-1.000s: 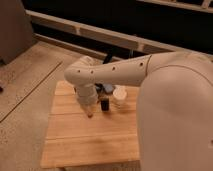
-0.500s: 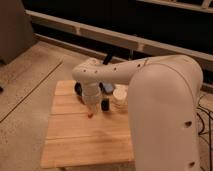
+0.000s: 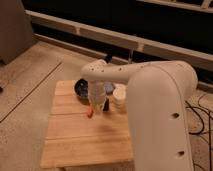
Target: Knock the eraser over
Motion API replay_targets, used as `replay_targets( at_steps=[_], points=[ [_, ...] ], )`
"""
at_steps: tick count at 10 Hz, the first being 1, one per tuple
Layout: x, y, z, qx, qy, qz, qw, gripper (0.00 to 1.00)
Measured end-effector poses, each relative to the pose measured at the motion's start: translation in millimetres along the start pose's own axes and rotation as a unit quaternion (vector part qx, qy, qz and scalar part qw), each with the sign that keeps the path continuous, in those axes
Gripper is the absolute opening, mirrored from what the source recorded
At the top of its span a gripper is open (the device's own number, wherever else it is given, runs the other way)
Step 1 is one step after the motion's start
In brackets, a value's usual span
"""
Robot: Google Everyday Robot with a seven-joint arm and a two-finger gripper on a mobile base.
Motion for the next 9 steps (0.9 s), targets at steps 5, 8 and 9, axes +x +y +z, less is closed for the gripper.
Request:
replay_targets(
  at_steps=[5, 8, 9],
  points=[
    [-33, -19, 13, 0.025, 0.021, 0.006, 0.9994, 0.0],
    [-73, -25, -4, 0.054, -0.075, -0.003, 0.9957, 0.0],
    [-88, -21, -23, 0.068, -0.14, -0.018, 0.9876, 0.0]
  ],
)
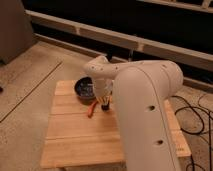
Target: Knock the eraser over
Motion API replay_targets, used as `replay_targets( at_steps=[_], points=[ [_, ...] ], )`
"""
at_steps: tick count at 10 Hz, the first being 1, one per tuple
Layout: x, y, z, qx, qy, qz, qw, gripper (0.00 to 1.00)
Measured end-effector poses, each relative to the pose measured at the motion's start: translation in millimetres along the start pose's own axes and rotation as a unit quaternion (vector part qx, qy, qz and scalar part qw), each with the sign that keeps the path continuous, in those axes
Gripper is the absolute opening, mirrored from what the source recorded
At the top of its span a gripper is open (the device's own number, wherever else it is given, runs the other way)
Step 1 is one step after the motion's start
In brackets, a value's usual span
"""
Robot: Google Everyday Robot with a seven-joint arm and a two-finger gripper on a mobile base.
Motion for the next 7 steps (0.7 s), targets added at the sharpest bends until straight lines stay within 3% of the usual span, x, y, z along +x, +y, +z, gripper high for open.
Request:
replay_targets(
  at_steps=[2, 3, 5, 7],
  points=[
    [-10, 7, -17, 0.005, -0.057, -0.018, 0.9982, 0.0],
    [-7, 14, -33, 0.005, -0.093, -0.039, 0.9949, 0.03],
    [1, 28, -46, 0.003, -0.117, -0.064, 0.9911, 0.04],
    [2, 26, -47, 0.004, -0.118, -0.064, 0.9909, 0.04]
  ],
)
